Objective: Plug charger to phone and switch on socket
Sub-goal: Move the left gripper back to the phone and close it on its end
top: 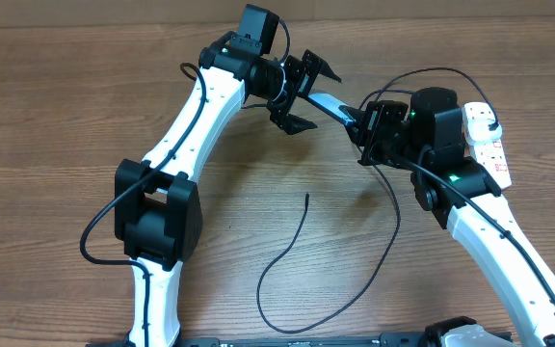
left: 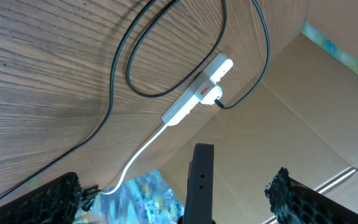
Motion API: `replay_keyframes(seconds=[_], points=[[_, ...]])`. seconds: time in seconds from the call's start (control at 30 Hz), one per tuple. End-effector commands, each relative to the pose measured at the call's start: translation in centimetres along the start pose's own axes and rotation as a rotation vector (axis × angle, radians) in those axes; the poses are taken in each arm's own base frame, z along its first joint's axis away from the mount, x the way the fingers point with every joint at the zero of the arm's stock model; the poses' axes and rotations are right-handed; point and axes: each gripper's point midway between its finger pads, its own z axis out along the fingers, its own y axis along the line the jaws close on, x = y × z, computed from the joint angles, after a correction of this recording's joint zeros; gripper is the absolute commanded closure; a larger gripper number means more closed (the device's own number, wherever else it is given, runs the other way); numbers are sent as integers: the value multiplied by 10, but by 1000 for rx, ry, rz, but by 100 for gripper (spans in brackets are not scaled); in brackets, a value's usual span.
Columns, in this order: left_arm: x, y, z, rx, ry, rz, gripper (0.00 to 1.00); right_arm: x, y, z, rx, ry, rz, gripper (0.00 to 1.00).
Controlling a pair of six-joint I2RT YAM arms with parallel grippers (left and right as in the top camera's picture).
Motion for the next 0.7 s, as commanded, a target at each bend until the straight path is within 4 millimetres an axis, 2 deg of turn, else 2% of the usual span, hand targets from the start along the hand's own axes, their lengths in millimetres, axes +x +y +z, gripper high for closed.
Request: replay_keyframes(seconds=[0.0,0.17,0.67], points=[[4,-8,-1,12,-7,14,1,8,11,-3,-30,18,-13,96],[6,-8,1,8,-6,17,1,0,5,-3,-9,-22,0,96],[12,-5,12,-18,-34,38,1,1,6,-3,-12,-19,-2,96]])
